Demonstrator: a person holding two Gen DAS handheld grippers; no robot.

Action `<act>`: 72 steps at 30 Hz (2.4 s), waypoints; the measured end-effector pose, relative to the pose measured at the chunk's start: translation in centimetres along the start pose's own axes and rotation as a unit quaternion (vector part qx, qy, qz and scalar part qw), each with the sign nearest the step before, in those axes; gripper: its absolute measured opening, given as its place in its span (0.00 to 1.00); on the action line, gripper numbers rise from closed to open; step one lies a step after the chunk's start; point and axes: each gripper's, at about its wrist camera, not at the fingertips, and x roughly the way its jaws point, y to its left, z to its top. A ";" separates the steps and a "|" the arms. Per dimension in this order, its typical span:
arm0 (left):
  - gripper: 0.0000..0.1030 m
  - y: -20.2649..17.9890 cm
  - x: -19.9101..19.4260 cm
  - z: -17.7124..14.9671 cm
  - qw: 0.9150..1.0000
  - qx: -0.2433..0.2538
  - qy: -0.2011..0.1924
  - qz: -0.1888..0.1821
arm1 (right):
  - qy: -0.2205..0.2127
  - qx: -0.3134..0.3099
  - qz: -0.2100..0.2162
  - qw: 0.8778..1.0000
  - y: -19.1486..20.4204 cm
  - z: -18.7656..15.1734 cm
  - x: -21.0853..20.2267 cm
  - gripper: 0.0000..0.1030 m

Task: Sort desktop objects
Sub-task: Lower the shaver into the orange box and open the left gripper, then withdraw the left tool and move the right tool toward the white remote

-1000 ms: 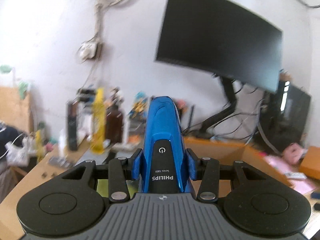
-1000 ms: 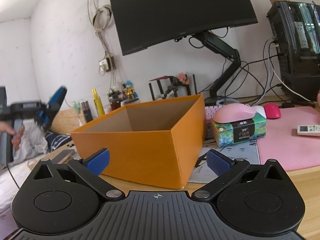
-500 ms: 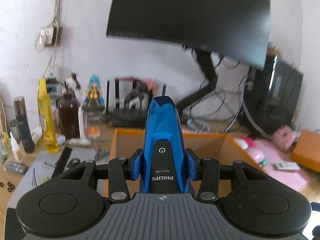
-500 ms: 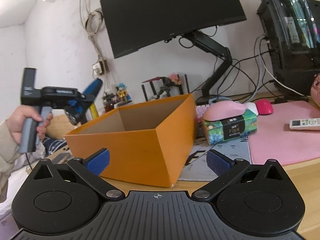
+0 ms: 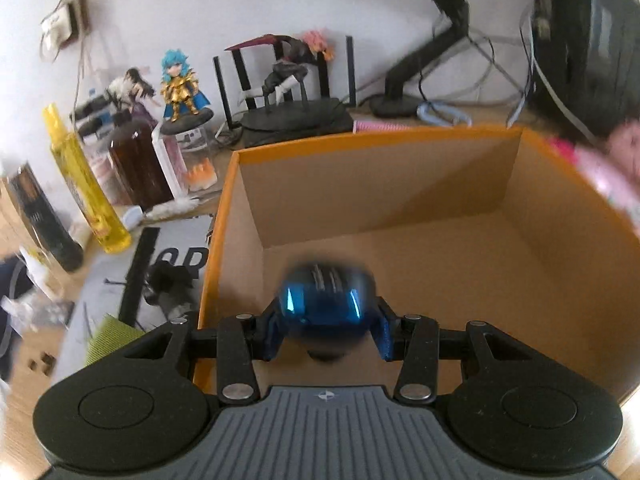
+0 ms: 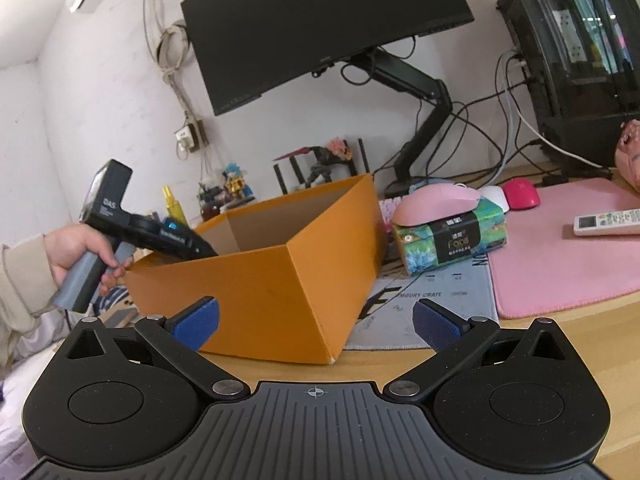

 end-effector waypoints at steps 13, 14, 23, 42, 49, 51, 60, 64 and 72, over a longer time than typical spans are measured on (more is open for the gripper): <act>0.48 -1.3 -0.6 -0.1 0.999 0.036 0.021 0.000 | 0.004 0.009 -0.003 1.000 -1.0 -0.3 -0.3 1.00; 0.49 -1.5 -0.7 -0.2 0.999 0.039 0.021 -0.001 | 0.004 0.009 -0.003 1.000 -1.0 -0.3 -0.3 1.00; 0.66 -2.4 -1.3 -1.2 0.998 0.061 0.025 0.016 | 0.007 0.006 0.000 1.000 -0.9 -0.4 -0.3 1.00; 0.73 -0.5 -4.4 -1.9 0.999 0.024 -0.047 0.010 | -0.006 0.017 -0.012 1.000 -1.9 0.0 -0.6 1.00; 0.84 0.3 -10.2 -2.9 0.990 -0.012 -0.141 -0.005 | -0.015 0.021 -0.022 0.999 -2.3 0.3 -0.9 1.00; 0.84 0.6 -12.0 -3.6 0.983 -0.032 -0.179 -0.006 | -0.019 0.021 -0.027 0.999 -2.5 0.4 -1.1 1.00; 1.00 -0.1 -15.7 -9.6 0.932 -0.115 -0.344 -0.017 | -0.032 0.015 -0.060 0.998 -3.2 0.9 -2.0 1.00; 1.00 -1.7 -15.4 -12.6 0.922 -0.114 -0.370 -0.018 | -0.035 0.009 -0.075 0.997 -3.5 1.0 -2.3 1.00; 1.00 -3.7 -14.0 -17.2 0.916 -0.122 -0.381 -0.038 | -0.029 0.017 -0.103 0.994 -4.4 0.6 -2.2 1.00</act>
